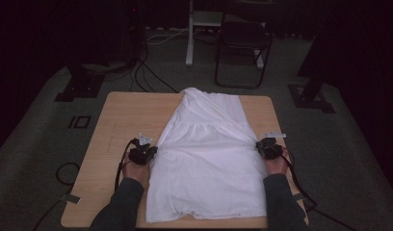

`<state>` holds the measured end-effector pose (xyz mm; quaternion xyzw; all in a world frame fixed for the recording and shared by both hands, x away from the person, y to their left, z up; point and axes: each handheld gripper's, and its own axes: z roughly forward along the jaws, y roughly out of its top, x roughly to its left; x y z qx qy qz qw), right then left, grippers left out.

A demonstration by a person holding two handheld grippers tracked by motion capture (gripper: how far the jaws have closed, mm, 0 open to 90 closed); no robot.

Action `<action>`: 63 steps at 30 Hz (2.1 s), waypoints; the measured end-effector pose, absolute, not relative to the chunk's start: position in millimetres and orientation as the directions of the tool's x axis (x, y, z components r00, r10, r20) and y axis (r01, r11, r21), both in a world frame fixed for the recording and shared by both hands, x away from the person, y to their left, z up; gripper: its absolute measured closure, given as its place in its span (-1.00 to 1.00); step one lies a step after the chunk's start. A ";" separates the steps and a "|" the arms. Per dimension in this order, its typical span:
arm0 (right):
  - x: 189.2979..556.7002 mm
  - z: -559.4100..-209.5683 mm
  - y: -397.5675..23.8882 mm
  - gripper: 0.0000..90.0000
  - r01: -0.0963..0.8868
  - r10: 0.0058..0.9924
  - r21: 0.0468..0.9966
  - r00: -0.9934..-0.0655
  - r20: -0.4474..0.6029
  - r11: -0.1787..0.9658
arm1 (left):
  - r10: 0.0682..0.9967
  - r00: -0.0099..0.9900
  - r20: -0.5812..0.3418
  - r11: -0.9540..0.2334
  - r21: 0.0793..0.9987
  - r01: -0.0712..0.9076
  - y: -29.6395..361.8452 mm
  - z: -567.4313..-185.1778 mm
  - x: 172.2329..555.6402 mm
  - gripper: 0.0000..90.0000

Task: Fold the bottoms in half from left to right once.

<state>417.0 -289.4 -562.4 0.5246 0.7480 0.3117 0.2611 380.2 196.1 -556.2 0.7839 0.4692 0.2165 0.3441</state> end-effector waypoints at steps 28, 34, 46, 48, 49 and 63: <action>269.5 -563.1 -294.2 0.24 0.623 0.926 0.764 -0.365 0.095 0.168 | 0.864 0.504 -0.009 -0.321 0.760 0.565 215.4 -555.7 255.9 0.46; 309.4 -535.2 -284.1 0.16 0.523 0.896 0.827 -0.441 0.054 0.207 | 0.869 0.495 -0.007 -0.296 0.795 0.530 210.9 -542.1 294.0 0.26; 420.2 -539.4 -212.0 0.14 0.541 0.829 0.789 -0.554 0.075 0.290 | 0.879 0.475 -0.049 -0.263 0.782 0.566 184.1 -558.4 345.4 0.22; 424.1 -540.9 -207.7 0.22 0.548 0.829 0.777 -0.555 0.061 0.310 | 0.878 0.477 -0.046 -0.268 0.779 0.567 183.2 -560.2 345.0 0.21; 427.2 -542.6 -204.7 0.44 0.557 0.826 0.763 -0.561 0.053 0.329 | 0.877 0.478 -0.042 -0.276 0.771 0.574 182.2 -563.1 344.2 0.21; 428.7 -556.4 -248.6 0.97 0.600 0.935 0.747 -0.344 -0.085 0.288 | 0.858 0.513 -0.008 -0.329 0.759 0.562 171.4 -557.3 345.5 0.12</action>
